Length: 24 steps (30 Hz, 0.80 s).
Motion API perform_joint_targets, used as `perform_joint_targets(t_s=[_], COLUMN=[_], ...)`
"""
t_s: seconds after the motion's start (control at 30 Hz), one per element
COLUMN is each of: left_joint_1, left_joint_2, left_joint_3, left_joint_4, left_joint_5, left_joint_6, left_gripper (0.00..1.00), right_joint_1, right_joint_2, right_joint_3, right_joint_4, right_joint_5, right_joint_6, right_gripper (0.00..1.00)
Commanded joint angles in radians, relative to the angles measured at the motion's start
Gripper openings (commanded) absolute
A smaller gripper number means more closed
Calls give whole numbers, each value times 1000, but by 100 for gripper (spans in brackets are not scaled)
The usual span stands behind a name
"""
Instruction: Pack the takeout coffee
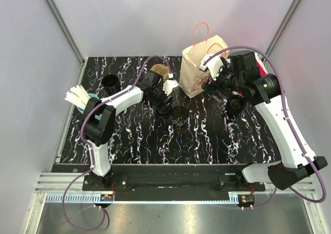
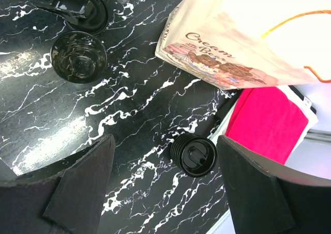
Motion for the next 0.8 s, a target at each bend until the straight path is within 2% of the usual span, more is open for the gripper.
perform_joint_targets(t_s=[0.0, 0.2, 0.37, 0.77], left_joint_1=[2, 2, 2, -10], left_joint_2=[-19, -15, -18, -36], left_joint_3=[-31, -43, -37, -60], left_joint_4=[28, 15, -15, -91], left_joint_5=[34, 74, 94, 97], left_joint_6=[26, 69, 120, 408], left_gripper=[75, 68, 68, 68], right_joint_1=[-9, -12, -12, -12], right_joint_2=[-42, -45, -45, -35], right_joint_3=[-13, -17, -17, -11], right_joint_4=[31, 33, 33, 28], right_joint_5=[19, 19, 22, 19], right_joint_6=[5, 5, 6, 8], right_gripper=[85, 85, 85, 85])
